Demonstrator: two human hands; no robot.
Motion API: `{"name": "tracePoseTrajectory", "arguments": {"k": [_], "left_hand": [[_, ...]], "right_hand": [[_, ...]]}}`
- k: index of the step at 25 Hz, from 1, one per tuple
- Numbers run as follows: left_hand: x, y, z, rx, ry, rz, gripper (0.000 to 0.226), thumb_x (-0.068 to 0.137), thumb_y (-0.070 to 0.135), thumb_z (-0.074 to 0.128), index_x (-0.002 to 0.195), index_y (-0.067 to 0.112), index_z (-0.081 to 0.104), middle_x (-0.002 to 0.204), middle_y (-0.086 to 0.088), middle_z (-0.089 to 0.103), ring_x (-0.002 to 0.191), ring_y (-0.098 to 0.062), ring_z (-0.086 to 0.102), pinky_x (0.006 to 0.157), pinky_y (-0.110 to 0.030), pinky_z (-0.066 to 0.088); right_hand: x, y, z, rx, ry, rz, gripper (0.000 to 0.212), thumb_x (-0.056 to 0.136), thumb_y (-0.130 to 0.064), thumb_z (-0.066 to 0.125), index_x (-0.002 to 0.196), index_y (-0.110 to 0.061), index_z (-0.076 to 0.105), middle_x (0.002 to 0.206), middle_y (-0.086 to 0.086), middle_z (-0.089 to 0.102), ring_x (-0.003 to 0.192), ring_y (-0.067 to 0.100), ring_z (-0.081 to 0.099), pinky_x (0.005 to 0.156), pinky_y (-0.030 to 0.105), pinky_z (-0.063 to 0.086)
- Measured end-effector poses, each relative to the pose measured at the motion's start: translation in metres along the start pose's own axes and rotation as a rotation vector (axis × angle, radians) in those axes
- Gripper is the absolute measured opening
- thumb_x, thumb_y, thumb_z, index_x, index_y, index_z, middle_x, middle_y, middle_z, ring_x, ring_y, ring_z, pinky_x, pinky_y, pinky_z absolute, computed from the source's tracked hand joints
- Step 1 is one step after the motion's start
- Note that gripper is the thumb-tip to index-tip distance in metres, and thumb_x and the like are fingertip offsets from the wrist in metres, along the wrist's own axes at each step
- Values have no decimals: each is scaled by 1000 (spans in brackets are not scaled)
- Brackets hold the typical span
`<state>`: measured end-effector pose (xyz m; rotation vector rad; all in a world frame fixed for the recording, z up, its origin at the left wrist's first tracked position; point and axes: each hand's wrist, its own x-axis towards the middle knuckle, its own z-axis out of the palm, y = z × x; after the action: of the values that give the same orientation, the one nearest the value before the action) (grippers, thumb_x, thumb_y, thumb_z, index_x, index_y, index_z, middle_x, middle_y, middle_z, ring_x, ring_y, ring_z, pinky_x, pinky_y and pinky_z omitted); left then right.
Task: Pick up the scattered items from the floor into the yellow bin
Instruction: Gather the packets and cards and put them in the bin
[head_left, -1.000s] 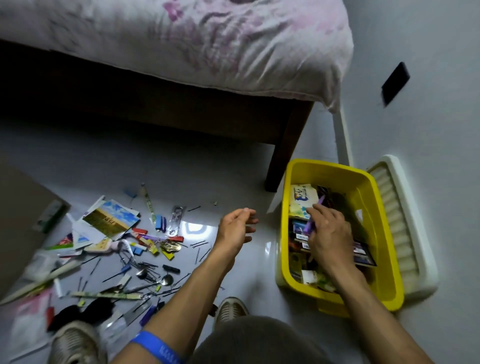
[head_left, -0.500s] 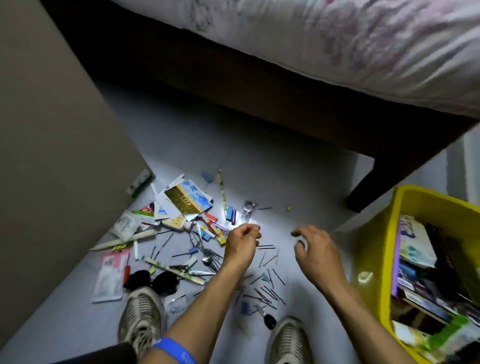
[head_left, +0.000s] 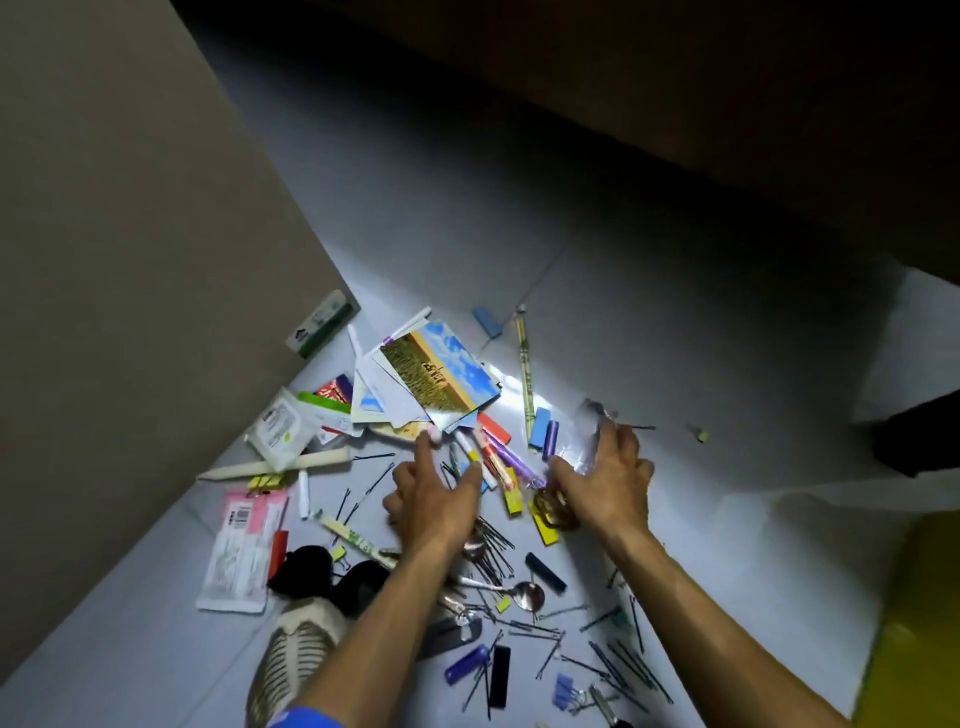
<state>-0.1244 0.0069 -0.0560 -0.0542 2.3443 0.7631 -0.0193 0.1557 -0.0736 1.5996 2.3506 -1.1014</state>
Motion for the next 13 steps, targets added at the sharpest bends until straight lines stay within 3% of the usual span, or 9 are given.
{"name": "tracePoseTrajectory", "arguments": {"k": [4, 6, 9, 11, 13], "left_hand": [[9, 21, 36, -56, -62, 72, 65, 94, 59, 40, 151, 47, 12, 159, 4, 18, 142, -30, 21, 116, -45, 15], [7, 29, 49, -125, -102, 90, 54, 98, 53, 35, 150, 45, 22, 158, 2, 25, 144, -24, 23, 116, -41, 13], [3, 27, 56, -320, -148, 74, 41, 101, 46, 35, 140, 41, 43, 143, 1, 46, 134, -22, 39, 115, -39, 25], [-4, 23, 56, -522, -158, 59, 36, 103, 37, 39, 136, 32, 51, 135, 0, 54, 125, -18, 52, 109, -39, 39], [-15, 20, 54, -611, -164, 62, 32, 104, 30, 40, 132, 25, 55, 129, -2, 59, 116, -13, 59, 99, -29, 47]], "right_hand": [[-13, -22, 41, 26, -76, -184, 58, 95, -56, 37, 149, -41, 21, 158, -8, 18, 130, 27, 33, 106, 44, 37], [-19, -27, 46, 290, -118, -216, 44, 102, -41, 40, 145, -41, 32, 149, -10, 32, 126, 19, 44, 106, 38, 41], [-27, -31, 50, 699, -173, -114, 32, 102, -20, 48, 130, -34, 54, 130, -16, 51, 120, 6, 54, 105, 30, 44], [-34, -31, 54, 862, -199, -27, 30, 101, -13, 49, 125, -28, 59, 125, -9, 62, 117, 9, 59, 100, 28, 47], [-41, -28, 53, 1009, -187, 37, 27, 100, -9, 49, 115, -27, 63, 115, -5, 70, 110, 12, 65, 87, 20, 51]]}}
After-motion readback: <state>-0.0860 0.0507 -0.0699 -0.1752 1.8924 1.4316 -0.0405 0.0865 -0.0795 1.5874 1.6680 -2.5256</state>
